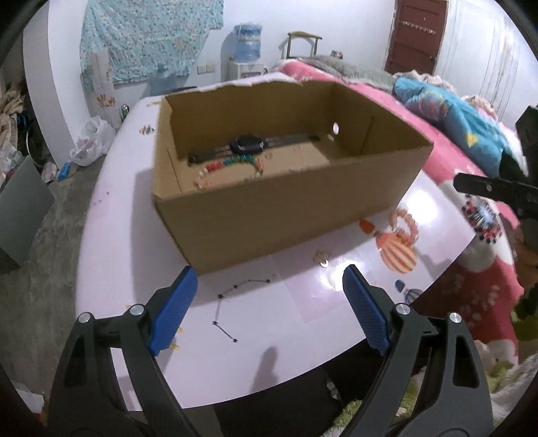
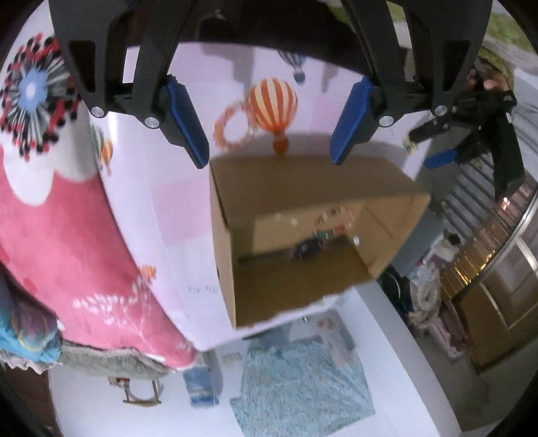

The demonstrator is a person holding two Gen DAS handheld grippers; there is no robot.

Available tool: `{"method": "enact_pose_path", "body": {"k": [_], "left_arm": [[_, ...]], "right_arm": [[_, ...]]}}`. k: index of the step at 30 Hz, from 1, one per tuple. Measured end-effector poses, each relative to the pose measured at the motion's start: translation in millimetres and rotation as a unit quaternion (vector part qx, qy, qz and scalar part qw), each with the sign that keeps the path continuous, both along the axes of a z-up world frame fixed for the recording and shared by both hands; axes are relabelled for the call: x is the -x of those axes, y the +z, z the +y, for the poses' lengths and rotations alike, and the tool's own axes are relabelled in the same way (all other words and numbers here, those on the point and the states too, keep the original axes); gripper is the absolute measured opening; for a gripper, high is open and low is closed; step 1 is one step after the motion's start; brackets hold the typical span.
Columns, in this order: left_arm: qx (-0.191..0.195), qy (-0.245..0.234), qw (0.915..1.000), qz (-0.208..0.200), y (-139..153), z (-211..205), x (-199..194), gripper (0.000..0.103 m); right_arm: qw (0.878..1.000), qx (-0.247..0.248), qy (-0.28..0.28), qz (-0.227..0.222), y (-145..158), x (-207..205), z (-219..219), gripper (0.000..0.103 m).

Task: Organize jewelry
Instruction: 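Withdraw both tools from the box toward the orange bead bracelet, then grasp the orange bead bracelet with the right tool while the left tool lowers to the gold butterfly charm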

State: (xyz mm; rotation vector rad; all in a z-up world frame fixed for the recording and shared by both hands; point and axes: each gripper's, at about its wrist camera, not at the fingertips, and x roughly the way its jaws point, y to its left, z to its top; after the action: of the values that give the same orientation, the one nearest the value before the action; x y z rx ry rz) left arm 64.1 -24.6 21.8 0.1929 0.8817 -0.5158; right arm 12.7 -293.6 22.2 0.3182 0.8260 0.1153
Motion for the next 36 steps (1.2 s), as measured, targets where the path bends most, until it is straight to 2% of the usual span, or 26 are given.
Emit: {"method": "enact_pose_path", "body": {"k": [3, 7, 10, 15, 19, 21, 23, 28, 34, 36], "left_arm": [[-0.024, 0.001, 0.9997, 0.0, -18, -13, 2, 0.084], [-0.046, -0.001, 0.9989, -0.001, -31, -22, 5, 0.084], [-0.06, 0.001, 0.9982, -0.004, -39, -27, 5, 0.084], [-0.054, -0.001, 0.9985, -0.007, -43, -29, 6, 0.084], [-0.044, -0.013, 0.9988, -0.016, -46, -33, 4, 0.084], [-0.034, -0.024, 0.9989, -0.021, -46, -35, 2, 0.077], [-0.02, -0.038, 0.9988, -0.022, -46, -39, -1, 0.073], [0.006, -0.073, 0.9971, -0.018, -50, -51, -7, 0.054], [-0.013, -0.103, 0.9945, -0.004, -59, -68, -17, 0.03], [-0.023, -0.104, 0.9943, 0.001, -62, -73, -19, 0.026]], "right_arm": [[0.999, 0.009, 0.031, 0.007, -14, -3, 18, 0.071], [0.997, 0.035, 0.063, 0.024, -31, -14, 39, 0.06], [0.996, 0.05, 0.067, 0.043, -45, -23, 44, 0.05], [0.994, 0.057, 0.046, 0.081, -67, -37, 35, 0.031], [0.994, 0.051, 0.04, 0.087, -75, -42, 33, 0.016], [0.995, 0.043, 0.042, 0.086, -77, -43, 33, 0.01], [0.995, 0.021, 0.048, 0.084, -79, -45, 34, 0.01], [0.994, -0.008, 0.066, 0.082, -83, -47, 44, 0.01], [0.994, -0.035, 0.067, 0.08, -85, -50, 42, 0.01], [0.994, -0.044, 0.067, 0.081, -87, -49, 37, 0.01]]}}
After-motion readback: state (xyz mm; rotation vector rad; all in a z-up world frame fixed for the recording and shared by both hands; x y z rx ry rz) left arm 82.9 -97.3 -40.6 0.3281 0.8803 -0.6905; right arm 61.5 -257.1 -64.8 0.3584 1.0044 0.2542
